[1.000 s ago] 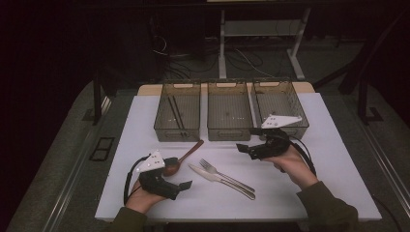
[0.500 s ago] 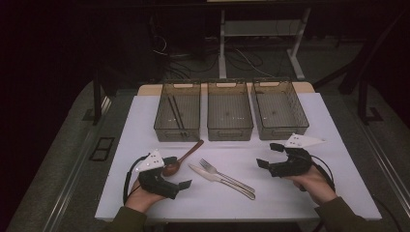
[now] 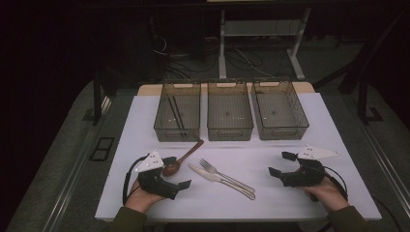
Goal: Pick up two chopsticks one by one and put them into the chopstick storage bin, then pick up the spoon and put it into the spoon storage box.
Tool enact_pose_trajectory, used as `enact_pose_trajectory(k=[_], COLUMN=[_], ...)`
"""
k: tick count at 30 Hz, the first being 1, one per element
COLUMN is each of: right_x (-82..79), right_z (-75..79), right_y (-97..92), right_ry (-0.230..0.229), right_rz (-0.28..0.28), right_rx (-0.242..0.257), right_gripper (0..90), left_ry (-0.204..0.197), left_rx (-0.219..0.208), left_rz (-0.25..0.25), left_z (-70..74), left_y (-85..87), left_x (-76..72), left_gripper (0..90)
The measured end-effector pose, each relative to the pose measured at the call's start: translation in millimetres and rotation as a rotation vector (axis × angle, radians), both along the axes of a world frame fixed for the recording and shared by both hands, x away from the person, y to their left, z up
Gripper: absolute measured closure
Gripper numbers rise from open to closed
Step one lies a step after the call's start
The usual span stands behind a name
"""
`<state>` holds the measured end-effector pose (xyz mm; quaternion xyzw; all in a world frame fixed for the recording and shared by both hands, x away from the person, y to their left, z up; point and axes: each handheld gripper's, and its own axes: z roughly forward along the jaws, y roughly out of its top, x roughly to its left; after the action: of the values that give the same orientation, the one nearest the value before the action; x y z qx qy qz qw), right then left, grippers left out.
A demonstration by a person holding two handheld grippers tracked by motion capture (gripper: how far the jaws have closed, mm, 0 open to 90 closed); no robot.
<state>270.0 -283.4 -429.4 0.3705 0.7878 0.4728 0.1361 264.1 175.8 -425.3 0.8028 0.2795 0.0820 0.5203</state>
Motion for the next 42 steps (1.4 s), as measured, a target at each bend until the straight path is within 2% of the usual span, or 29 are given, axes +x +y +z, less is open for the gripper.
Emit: enact_pose_trajectory(k=[6, 8, 11, 16, 21, 23, 26, 30, 34, 35, 42], right_x=[-7.5, -9.8, -13.9, -20.9, -21.7, -21.7, -21.0, -21.4, -22.0, -22.1, -22.3], right_z=[-2.5, -3.5, -4.6, -4.7, -5.2, -5.3, -5.1, -5.6, -5.9, -5.9, -6.3], right_y=[-7.4, -10.8, -16.2, -19.7, -18.0, -17.6, -16.8, -15.6, -15.0, -14.8, -13.8], right_ry=[-0.011, -0.012, -0.018, -0.011, -0.017, -0.015, -0.018, -0.017, -0.018, -0.018, -0.022], right_rz=[-0.016, -0.028, -0.032, -0.030, -0.018, -0.018, -0.019, -0.012, -0.007, -0.006, 0.000], right_rx=[-0.012, -0.015, -0.015, -0.005, -0.016, -0.017, -0.015, -0.021, -0.024, -0.026, -0.036], right_gripper=[16.8, 16.8, 16.8, 16.8, 16.8, 16.8, 16.8, 16.8, 16.8, 16.8, 16.8], left_ry=[-0.002, 0.001, 0.005, 0.007, 0.018, 0.024, 0.043, 0.074, 0.108, 0.111, 0.138], left_rx=[0.008, 0.001, 0.013, 0.038, 0.079, 0.077, 0.077, 0.107, 0.128, 0.136, 0.178], left_rz=[0.008, 0.021, 0.039, 0.075, 0.124, 0.129, 0.116, 0.090, 0.069, 0.064, 0.071], left_z=[0.2, 0.1, 0.2, 1.9, 1.9, 2.7, 2.0, -0.2, -4.1, -5.1, -16.6], left_y=[0.6, 1.4, 3.3, 7.8, 15.5, 19.5, 24.5, 25.9, 24.7, 24.6, 20.5], left_x=[-1.4, -1.9, -2.1, -2.3, -1.0, -1.3, -0.7, 0.1, 1.2, 1.9, 8.4], left_gripper=[0.0, 0.0, 1.5, 8.6, 22.9, 33.1, 50.5, 70.4, 85.7, 88.6, 88.7])
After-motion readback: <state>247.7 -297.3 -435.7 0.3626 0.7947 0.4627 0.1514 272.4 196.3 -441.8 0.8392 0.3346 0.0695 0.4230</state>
